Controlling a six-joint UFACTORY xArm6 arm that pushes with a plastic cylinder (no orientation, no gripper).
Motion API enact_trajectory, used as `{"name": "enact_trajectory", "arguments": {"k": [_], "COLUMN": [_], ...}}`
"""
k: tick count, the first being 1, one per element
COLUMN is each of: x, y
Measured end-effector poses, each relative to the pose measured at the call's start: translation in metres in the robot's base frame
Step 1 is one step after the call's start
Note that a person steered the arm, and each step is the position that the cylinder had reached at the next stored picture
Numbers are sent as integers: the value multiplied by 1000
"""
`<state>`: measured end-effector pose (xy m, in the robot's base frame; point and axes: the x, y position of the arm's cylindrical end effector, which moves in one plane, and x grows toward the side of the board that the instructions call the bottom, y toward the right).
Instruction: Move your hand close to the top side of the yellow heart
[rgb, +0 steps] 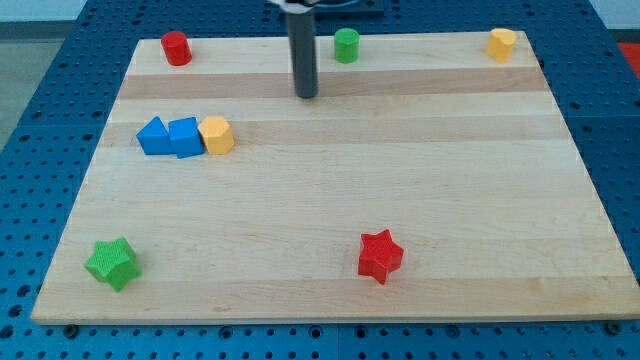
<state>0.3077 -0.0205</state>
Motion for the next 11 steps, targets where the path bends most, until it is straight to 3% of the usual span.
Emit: {"name": "enact_trajectory", "arguments": {"k": [5,11], "x": [-102,-116], "y": [141,302]}}
